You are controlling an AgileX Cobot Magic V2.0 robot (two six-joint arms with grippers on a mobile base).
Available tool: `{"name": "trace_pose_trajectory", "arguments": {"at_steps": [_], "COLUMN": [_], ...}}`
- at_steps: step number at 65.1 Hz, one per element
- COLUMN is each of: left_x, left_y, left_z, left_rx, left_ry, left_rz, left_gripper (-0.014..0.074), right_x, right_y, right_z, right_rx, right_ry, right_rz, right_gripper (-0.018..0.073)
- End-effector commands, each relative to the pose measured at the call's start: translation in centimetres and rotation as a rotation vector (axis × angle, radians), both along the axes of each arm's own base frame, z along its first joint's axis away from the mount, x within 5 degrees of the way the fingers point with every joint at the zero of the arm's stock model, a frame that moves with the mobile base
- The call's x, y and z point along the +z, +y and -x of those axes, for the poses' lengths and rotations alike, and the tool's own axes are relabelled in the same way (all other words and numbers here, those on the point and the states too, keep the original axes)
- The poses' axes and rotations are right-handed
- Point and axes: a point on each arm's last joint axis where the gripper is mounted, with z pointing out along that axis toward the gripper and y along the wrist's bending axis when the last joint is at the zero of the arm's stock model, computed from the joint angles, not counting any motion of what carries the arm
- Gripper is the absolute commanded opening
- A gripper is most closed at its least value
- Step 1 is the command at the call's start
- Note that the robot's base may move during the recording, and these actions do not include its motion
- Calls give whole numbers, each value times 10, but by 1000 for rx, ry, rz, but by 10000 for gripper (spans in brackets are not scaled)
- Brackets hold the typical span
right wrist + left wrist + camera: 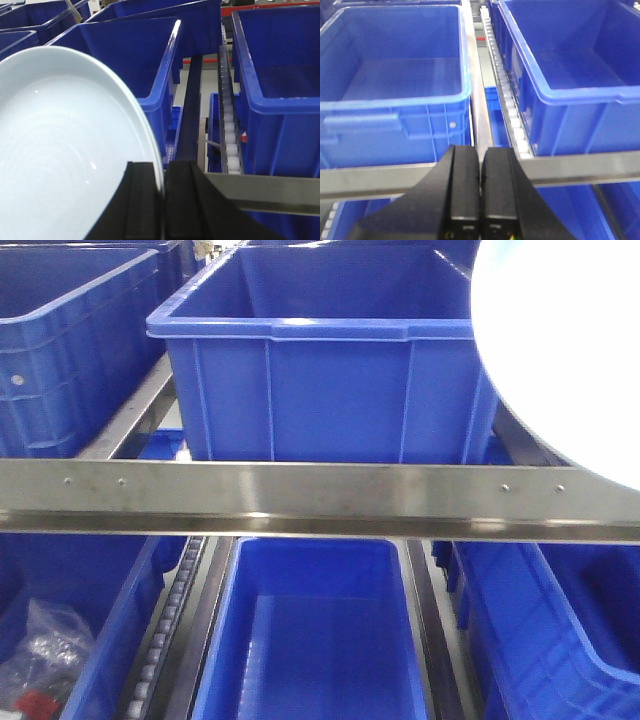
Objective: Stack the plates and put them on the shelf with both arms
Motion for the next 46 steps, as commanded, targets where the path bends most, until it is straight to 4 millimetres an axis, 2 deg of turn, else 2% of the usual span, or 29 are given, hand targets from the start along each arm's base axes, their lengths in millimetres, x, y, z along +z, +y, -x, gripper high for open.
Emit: {"name": "trace_pose_trajectory", "arguments": {"at_steps": [1, 46], "left_x": [17, 17], "left_y": [0, 0], "left_z": [-1, -1], "left_rx": [5, 5], "left_ry": [-99, -99], "left_rz": [22, 22], "left_gripper": [82, 82], "right_x": [20, 20], "right_y": [-2, -2], "right_z": [0, 0], "right_rx": [-26, -26], "right_ry": [-129, -129], "right_rz": [-7, -7], "right_gripper": [56, 56]}}
